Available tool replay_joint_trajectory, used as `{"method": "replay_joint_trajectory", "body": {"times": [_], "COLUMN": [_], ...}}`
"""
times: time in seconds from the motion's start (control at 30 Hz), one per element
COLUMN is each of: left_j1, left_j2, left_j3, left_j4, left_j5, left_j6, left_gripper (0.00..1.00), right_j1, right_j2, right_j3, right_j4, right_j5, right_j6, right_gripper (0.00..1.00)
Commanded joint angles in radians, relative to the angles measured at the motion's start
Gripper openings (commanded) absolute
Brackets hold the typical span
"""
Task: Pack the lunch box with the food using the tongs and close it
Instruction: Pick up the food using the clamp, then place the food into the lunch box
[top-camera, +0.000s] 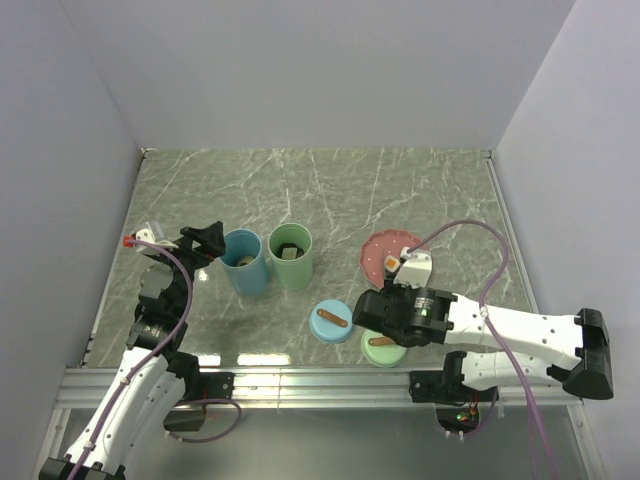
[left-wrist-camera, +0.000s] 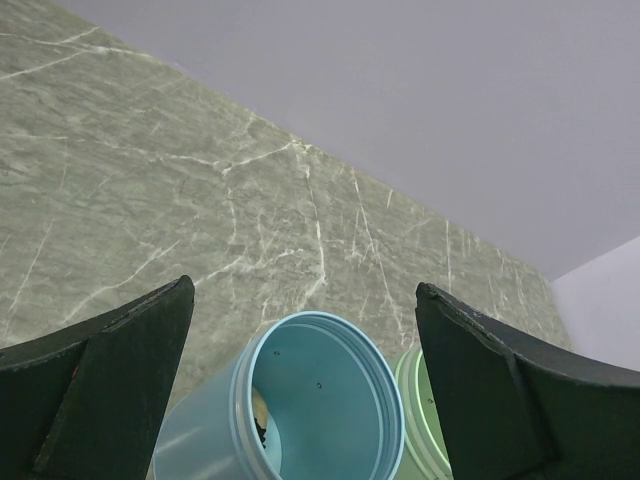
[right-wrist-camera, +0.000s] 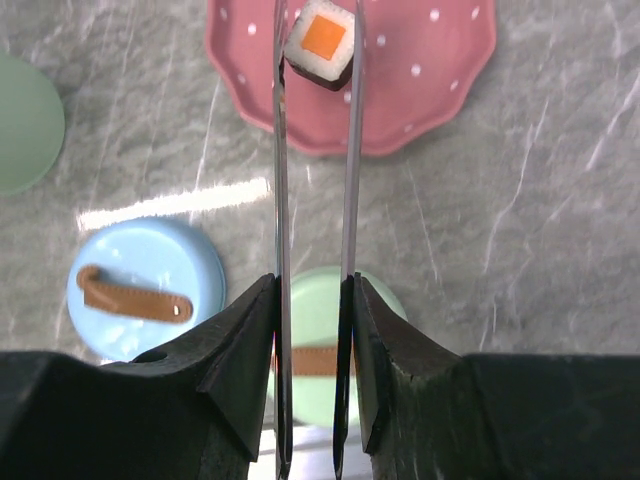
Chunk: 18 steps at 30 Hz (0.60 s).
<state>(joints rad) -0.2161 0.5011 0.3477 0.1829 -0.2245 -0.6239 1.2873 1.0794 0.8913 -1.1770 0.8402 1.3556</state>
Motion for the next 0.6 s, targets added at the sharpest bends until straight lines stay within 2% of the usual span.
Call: {"method": "replay_joint_trajectory", "body": {"times": [0.0,0.23,0.4,0.57], "left_j1": [0.006,0.006,0.006,0.006], "left_j2": [-0.007,0.004,0.011,0.016], "left_j3": [0.002,0.002,0.005,0.007], "left_j4": [0.036,0.036,0.035,0.03], "left_j5": [0.008,-0.007,-0.019,-0.032], "left_j6": [-0.008,-0.005,-0.002,0.0], "left_gripper": [0.99,1.0,0.99,0.99], "right_j1": [-0.066,-0.206,-0.29,-0.312], "right_j2": [-0.029,-0.056,-0.01,0.059], "right_j3": [0.024,0.06,0.119,0.222], "right_j4": [0.134,0.379,0.517,0.609], "right_j5": [0.071,0.033,-0.022,-0.061], "right_j6": [-0.15,-0.464,-0.613,-0.74], "right_gripper": [0.38,0.38,0.38,0.37]}}
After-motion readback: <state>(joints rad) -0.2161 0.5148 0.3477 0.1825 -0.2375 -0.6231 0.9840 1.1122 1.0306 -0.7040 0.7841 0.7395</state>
